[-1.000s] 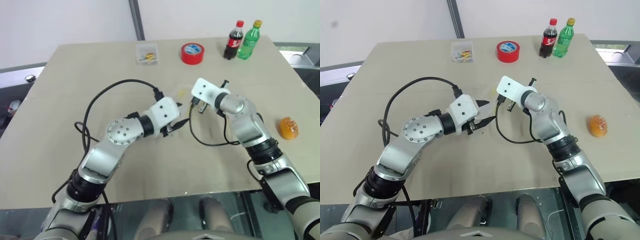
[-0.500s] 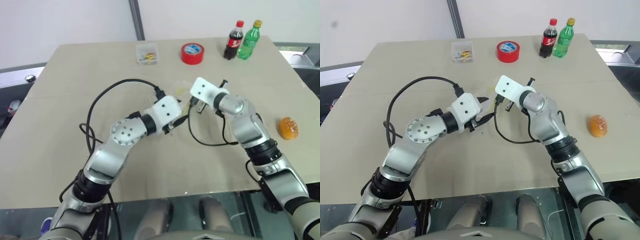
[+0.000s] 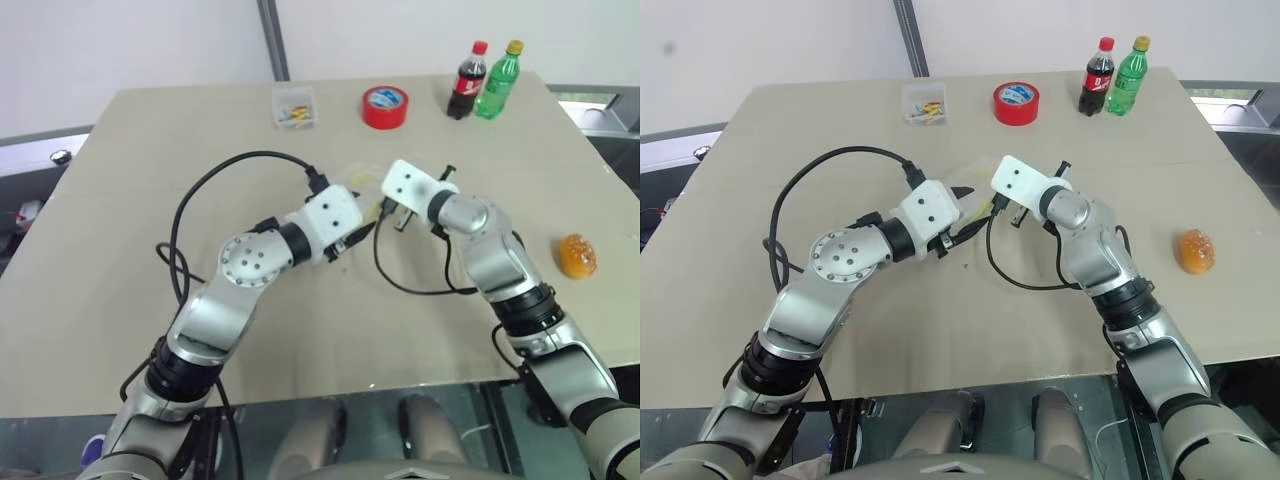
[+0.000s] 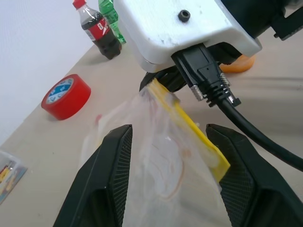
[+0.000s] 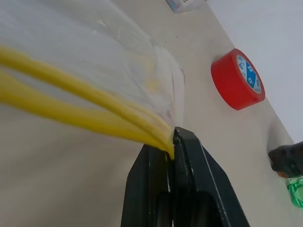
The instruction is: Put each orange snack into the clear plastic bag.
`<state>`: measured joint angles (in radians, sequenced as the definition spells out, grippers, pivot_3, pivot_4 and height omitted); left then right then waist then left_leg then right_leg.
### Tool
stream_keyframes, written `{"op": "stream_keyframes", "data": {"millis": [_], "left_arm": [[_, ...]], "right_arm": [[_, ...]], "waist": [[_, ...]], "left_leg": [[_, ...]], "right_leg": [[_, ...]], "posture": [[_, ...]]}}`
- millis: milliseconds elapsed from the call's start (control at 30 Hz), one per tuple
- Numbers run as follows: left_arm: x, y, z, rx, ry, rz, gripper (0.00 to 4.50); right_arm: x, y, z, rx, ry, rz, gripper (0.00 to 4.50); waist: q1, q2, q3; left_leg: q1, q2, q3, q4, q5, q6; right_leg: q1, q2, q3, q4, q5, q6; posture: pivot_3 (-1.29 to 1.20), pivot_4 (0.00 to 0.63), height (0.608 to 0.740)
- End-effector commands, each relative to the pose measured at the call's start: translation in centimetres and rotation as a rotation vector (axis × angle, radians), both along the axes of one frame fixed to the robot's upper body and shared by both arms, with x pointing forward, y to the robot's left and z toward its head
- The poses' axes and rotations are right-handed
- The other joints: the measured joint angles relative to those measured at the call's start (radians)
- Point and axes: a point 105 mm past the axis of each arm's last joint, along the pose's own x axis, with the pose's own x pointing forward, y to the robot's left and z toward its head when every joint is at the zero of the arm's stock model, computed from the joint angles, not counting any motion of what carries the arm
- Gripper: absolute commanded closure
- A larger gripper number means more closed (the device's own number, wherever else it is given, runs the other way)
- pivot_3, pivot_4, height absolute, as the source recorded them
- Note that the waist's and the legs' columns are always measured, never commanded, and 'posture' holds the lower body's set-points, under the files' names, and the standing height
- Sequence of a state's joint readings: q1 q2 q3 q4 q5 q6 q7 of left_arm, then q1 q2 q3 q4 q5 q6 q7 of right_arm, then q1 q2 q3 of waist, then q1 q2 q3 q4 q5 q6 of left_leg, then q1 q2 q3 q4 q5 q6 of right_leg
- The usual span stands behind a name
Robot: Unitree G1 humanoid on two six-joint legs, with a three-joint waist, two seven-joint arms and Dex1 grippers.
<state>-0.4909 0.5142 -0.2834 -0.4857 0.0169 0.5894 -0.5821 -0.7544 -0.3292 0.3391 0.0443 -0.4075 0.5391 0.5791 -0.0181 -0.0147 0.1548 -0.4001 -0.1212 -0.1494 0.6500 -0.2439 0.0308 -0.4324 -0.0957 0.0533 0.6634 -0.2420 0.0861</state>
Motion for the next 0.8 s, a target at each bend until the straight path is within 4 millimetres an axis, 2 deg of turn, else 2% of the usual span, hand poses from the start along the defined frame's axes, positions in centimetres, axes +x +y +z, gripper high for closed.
{"op": "stream_keyframes", "data": {"millis": [33, 100, 133, 333, 400, 500, 567, 633, 700, 733, 800], "left_arm": [[-0.1, -0.1, 0.8, 0.005, -0.045, -0.009, 3.58], [0.0, 0.1, 0.6, 0.015, -0.046, -0.008, 4.40], [0.1, 0.2, 0.5, 0.017, -0.046, -0.006, 4.48], [0.8, 1.6, -0.2, 0.053, -0.050, 0.016, 4.48], [0.7, 1.7, 0.2, -0.013, -0.084, -0.061, 4.48], [1.5, 3.4, -0.1, -0.085, -0.075, -0.045, 4.48], [1.5, 3.7, -0.2, -0.088, -0.093, -0.085, 4.50], [2.0, 4.5, -0.1, -0.136, -0.108, -0.064, 4.50], [2.1, 4.9, -0.2, -0.161, -0.111, -0.074, 4.50], [2.2, 5.1, -0.2, -0.177, -0.113, -0.074, 4.50], [2.3, 5.4, -0.3, -0.189, -0.104, -0.093, 4.50]], "right_arm": [[-0.3, 0.1, 1.7, 0.020, -0.061, 0.007, 4.50], [-0.3, 0.0, 1.7, 0.020, -0.063, 0.002, 4.50], [-0.4, 0.0, 1.7, 0.020, -0.064, 0.001, 4.50], [-0.6, -0.4, 1.8, 0.014, -0.073, -0.007, 4.50], [-0.8, -1.0, 1.9, -0.006, -0.101, -0.008, 4.50], [-1.8, -1.5, 1.6, -0.001, -0.061, 0.021, 4.50], [-2.2, -2.0, 1.4, 0.001, -0.064, 0.013, 3.88], [-2.7, -2.9, 2.0, 0.131, -0.075, -0.053, 3.22], [-3.7, -3.8, 1.8, 0.197, -0.028, -0.065, 3.22], [-4.2, -4.2, 1.6, 0.237, -0.003, -0.080, 3.37], [-5.0, -4.6, 1.3, 0.309, 0.041, -0.090, 4.20]], "waist": [[0.000, 0.000, 0.000], [0.000, 0.000, 0.000], [0.000, 0.000, 0.000], [0.000, 0.000, 0.000], [0.002, 0.000, 0.000], [0.003, 0.000, 0.000], [0.002, 0.000, 0.000], [0.003, 0.000, 0.000], [0.005, 0.000, -0.001], [0.005, 0.000, 0.000], [0.005, 0.000, -0.001]], "left_leg": [[0.000, 0.000, 0.000, 0.000, 0.000, 0.000], [0.000, 0.000, 0.000, 0.000, 0.000, 0.000], [0.000, 0.000, 0.000, 0.000, 0.000, 0.000], [0.000, 0.000, 0.000, 0.000, 0.000, 0.000], [0.000, 0.000, 0.000, 0.000, 0.000, 0.000], [0.000, 0.000, 0.000, 0.001, 0.000, 0.000], [0.000, 0.000, 0.000, 0.001, 0.000, 0.000], [0.000, 0.000, 0.000, 0.001, 0.000, 0.000], [0.000, 0.000, -0.001, 0.001, 0.000, 0.000], [0.000, 0.000, -0.001, 0.001, 0.000, 0.000], [-0.001, -0.001, -0.001, 0.002, 0.000, 0.000]], "right_leg": [[0.000, 0.000, 0.000, 0.000, 0.000, 0.000], [0.000, 0.000, 0.000, 0.000, 0.000, 0.000], [0.000, 0.000, 0.000, 0.000, 0.000, 0.000], [0.000, 0.000, 0.000, 0.000, 0.000, 0.000], [0.000, 0.000, 0.000, 0.000, 0.000, 0.000], [0.000, 0.000, 0.000, 0.000, 0.000, 0.000], [0.000, -0.001, 0.000, 0.000, 0.000, 0.000], [0.000, -0.001, -0.001, 0.000, 0.000, 0.000], [0.000, -0.001, -0.001, 0.000, 0.000, 0.000], [0.000, -0.001, -0.001, 0.000, 0.000, 0.000], [0.000, -0.001, -0.001, 0.000, 0.000, 0.000]], "posture": [[0.00, 0.150, 0.713], [0.00, 0.150, 0.713], [0.00, 0.150, 0.713], [0.00, 0.150, 0.713], [0.00, 0.150, 0.713], [0.00, 0.150, 0.713], [0.00, 0.150, 0.713], [0.00, 0.150, 0.713], [0.00, 0.150, 0.713], [0.00, 0.150, 0.713], [0.00, 0.150, 0.713]]}}
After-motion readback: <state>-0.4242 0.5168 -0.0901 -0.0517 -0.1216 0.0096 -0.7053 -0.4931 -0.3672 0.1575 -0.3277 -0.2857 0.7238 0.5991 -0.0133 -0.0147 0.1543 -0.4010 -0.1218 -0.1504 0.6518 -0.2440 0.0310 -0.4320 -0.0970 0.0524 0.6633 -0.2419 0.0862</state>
